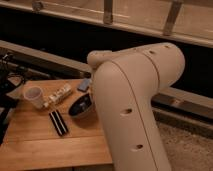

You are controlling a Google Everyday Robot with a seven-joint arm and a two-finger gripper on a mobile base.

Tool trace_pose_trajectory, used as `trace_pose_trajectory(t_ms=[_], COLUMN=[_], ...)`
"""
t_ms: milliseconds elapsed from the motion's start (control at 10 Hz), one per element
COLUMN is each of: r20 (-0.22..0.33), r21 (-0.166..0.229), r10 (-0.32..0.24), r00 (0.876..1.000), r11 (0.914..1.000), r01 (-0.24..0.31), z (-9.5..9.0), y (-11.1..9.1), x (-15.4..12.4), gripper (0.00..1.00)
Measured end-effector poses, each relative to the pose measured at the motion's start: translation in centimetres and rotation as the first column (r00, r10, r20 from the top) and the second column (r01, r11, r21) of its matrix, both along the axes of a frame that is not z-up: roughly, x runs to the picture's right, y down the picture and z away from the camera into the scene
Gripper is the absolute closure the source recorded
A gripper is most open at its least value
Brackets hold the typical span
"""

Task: Drag the ceramic bowl in a circle

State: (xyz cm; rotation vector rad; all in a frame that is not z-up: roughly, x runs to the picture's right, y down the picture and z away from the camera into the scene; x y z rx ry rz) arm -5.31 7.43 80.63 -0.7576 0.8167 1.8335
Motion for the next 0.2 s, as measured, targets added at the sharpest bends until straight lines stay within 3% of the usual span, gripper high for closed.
trace_pose_trajectory(t_ms=[200], r20=[-0.028], r21=[0.003], r10=[0.025], r00=[0.999], r11=[0.9997], r01=[-0.025], z=[-0.1], y=[0.2], x=[1.8], gripper=[1.00])
